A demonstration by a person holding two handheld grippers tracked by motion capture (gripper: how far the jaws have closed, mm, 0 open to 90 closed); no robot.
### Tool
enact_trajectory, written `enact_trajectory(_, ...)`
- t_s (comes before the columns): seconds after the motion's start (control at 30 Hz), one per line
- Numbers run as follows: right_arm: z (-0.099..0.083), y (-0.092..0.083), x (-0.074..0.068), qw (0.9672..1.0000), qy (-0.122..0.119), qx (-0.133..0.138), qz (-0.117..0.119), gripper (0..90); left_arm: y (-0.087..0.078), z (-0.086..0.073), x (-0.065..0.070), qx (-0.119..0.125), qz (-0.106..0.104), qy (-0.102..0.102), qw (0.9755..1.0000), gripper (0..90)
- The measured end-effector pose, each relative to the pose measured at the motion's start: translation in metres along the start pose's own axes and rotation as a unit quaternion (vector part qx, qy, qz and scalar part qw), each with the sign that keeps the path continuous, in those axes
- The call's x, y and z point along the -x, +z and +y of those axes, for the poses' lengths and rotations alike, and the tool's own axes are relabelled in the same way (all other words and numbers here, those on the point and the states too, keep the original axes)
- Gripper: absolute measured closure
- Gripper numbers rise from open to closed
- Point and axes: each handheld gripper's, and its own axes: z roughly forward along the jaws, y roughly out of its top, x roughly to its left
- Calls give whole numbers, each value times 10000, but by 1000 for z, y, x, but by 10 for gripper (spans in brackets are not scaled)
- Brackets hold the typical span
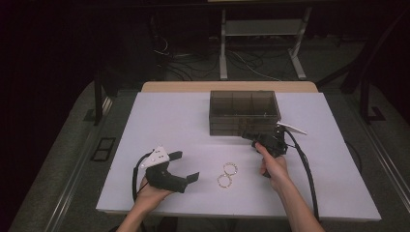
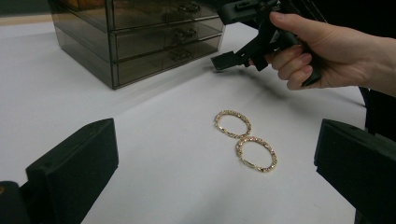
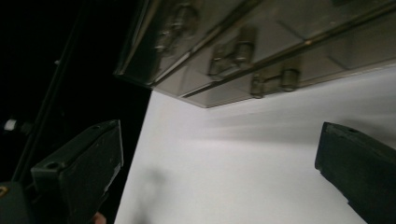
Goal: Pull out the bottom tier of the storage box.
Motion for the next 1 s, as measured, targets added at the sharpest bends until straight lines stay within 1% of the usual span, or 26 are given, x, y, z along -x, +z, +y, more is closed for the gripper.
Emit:
enact_trajectory(0.03, 0, 0, 1, 10000, 16, 26, -32, 7, 0, 0, 0, 2, -1, 0, 10000, 0)
enact_trajectory(0.07, 0, 1, 2, 10000, 6, 51, -36, 93, 0, 0, 0, 0, -4, 4, 10000, 0)
enact_trajectory(0.1, 0, 0, 2, 10000, 44, 87, 10, 152, 0, 0, 0, 3, -6, -1, 10000, 0)
enact_trajectory(0.13, 0, 0, 3, 9997, 153, 159, 55, 152, 0, 0, 0, 2, -9, -1, 10000, 0)
enact_trajectory(0.17, 0, 0, 3, 9996, 177, 203, 38, 156, 0, 0, 0, -1, -9, 2, 10000, 0)
enact_trajectory(0.2, 0, 1, 4, 9996, 206, 191, 19, 208, 0, 0, 0, 0, -10, -1, 10000, 0)
enact_trajectory(0.27, 0, 2, 6, 9994, 239, 239, -14, 234, 0, 0, 0, 0, -17, 3, 10000, 0)
enact_trajectory(0.3, 0, 2, 7, 9993, 310, 225, -37, 257, 0, 0, 0, 1, -20, 2, 10000, 0)
enact_trajectory(0.33, 1, 3, 9, 9993, 276, 250, -66, 277, 0, 0, 0, 2, -21, 2, 10000, 0)
enact_trajectory(0.4, 1, 4, 11, 9989, 359, 283, -124, 312, 0, 0, 0, -5, -20, 6, 10000, 0)
enact_trajectory(0.43, 2, 5, 14, 9986, 376, 327, -159, 343, 0, 0, 0, -2, -23, 5, 10000, 0)
enact_trajectory(0.47, 2, 5, 14, 9986, 376, 327, -159, 343, 0, 0, 0, -2, -23, 9, 10000, 0)
enact_trajectory(0.5, 2, 5, 14, 9984, 447, 312, -162, 359, 0, 0, 0, -4, -25, 7, 10000, 0)
enact_trajectory(0.57, 3, 6, 16, 9982, 422, 382, -178, 386, 0, 0, 0, -9, -22, 9, 10000, 0)
enact_trajectory(0.6, 4, 6, 16, 9978, 511, 381, -189, 405, 0, 0, 0, -8, -22, 8, 10000, 0)
enact_trajectory(0.67, 5, 6, 18, 9976, 483, 451, -192, 431, 0, 0, 0, 0, -24, 8, 10000, 0)
enact_trajectory(0.7, 6, 7, 19, 9973, 565, 434, -197, 447, 0, 0, 0, 1, -26, 6, 10000, 0)
enact_trajectory(0.8, 6, 7, 21, 9972, 561, 462, -200, 464, 0, 0, 0, 2, -26, 7, 10000, 0)
enact_trajectory(0.83, 6, 7, 22, 9967, 637, 451, -228, 488, 0, 0, 0, -1, -26, 9, 10000, 0)
enact_trajectory(0.87, 6, 7, 22, 9967, 637, 451, -228, 488, 0, 0, 0, -8, -26, 13, 10000, 0)
enact_trajectory(0.9, 6, 7, 22, 9964, 699, 422, -237, 494, 0, 0, 0, -9, -25, 15, 10000, 0)
enact_trajectory(0.97, 6, 9, 25, 9960, 738, 438, -243, 526, 0, 0, 0, -8, -27, 11, 10000, 0)
enact_trajectory(1.0, 6, 9, 25, 9960, 738, 438, -243, 526, 0, 0, 0, -8, -26, 11, 10000, 0)
